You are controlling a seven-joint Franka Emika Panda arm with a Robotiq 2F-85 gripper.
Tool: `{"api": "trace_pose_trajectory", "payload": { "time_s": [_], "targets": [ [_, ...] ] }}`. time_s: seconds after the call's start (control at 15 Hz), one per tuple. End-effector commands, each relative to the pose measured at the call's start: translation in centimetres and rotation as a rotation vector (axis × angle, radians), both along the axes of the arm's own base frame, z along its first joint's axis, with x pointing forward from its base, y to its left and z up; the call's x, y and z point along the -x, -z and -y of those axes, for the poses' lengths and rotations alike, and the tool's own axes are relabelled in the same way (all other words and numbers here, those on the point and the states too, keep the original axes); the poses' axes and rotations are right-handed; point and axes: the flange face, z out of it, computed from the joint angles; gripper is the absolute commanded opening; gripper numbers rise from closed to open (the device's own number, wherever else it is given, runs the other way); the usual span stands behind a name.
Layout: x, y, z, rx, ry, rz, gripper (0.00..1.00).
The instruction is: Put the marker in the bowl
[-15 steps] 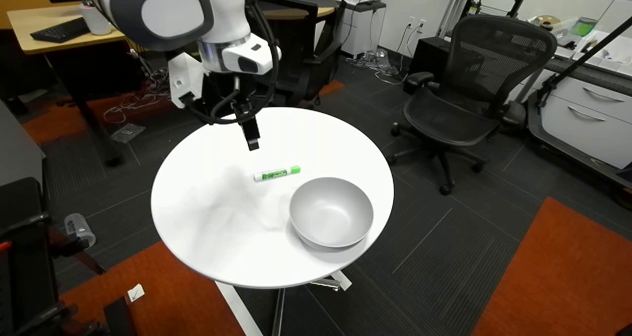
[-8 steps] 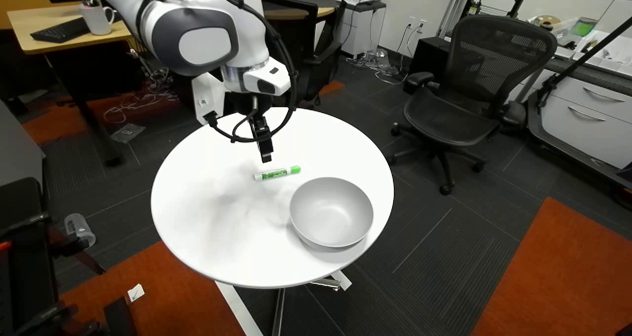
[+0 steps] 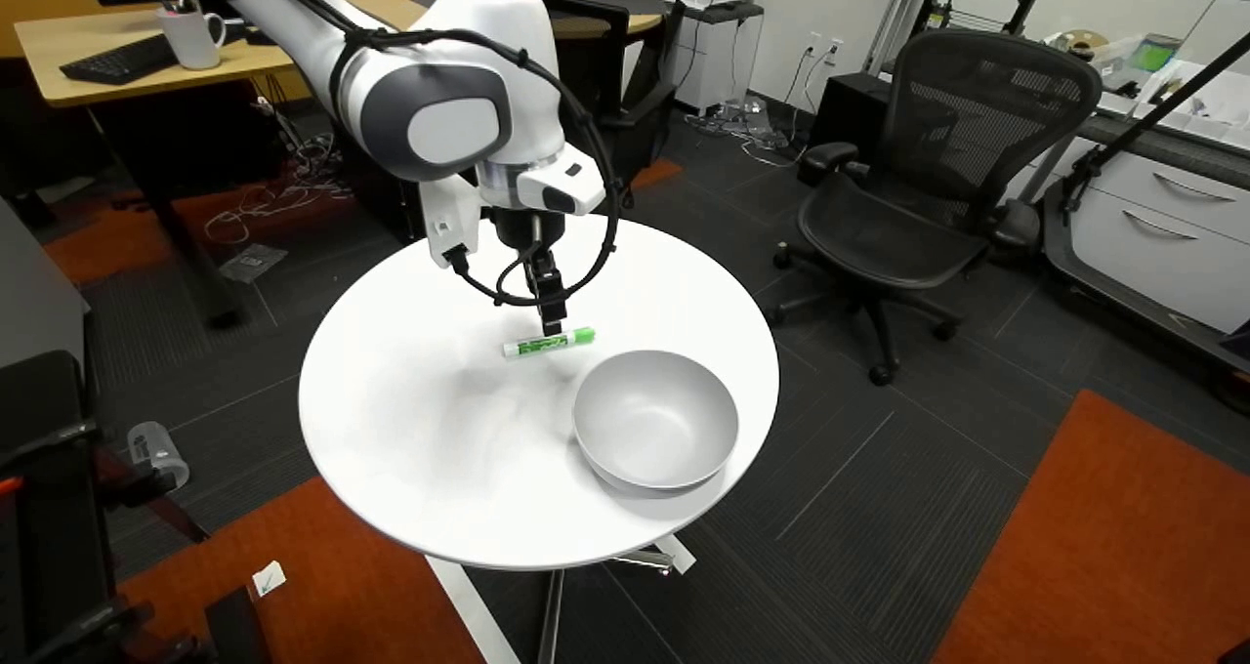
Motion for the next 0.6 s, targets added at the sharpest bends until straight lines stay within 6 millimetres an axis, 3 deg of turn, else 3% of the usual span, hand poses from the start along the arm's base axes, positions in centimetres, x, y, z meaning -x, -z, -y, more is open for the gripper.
{"api": "trace_pose_trajectory", "payload": {
  "time_s": [0.0, 0.53],
  "targets": [
    [-1.4, 1.5, 0.5, -0.016, 0.012, 0.010, 1.00],
    [-2.6, 3.1, 2.2, -0.030, 0.051, 0.006, 1.00]
  ]
}}
